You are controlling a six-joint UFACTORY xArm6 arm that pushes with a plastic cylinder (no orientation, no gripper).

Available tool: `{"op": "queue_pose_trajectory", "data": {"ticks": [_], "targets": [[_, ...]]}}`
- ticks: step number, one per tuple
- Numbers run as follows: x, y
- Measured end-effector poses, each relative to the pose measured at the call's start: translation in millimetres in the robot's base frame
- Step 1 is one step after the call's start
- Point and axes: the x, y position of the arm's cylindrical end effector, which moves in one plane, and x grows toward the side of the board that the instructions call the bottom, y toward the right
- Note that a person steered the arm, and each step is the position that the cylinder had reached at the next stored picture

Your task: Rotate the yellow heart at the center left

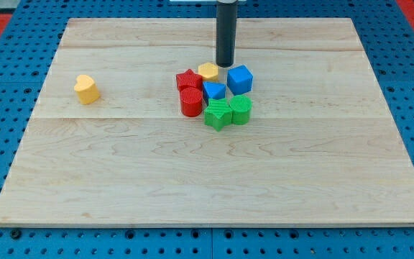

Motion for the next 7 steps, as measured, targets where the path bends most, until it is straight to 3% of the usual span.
{"op": "queue_pose_trajectory", "data": {"ticks": [1, 2, 3, 4, 5, 7], "targets": [[-8.1, -22.5], [-40.5, -165.9], [14.2, -284.1], [86.5, -278.5], [87.9, -253.1], [30.9, -245.8]]}}
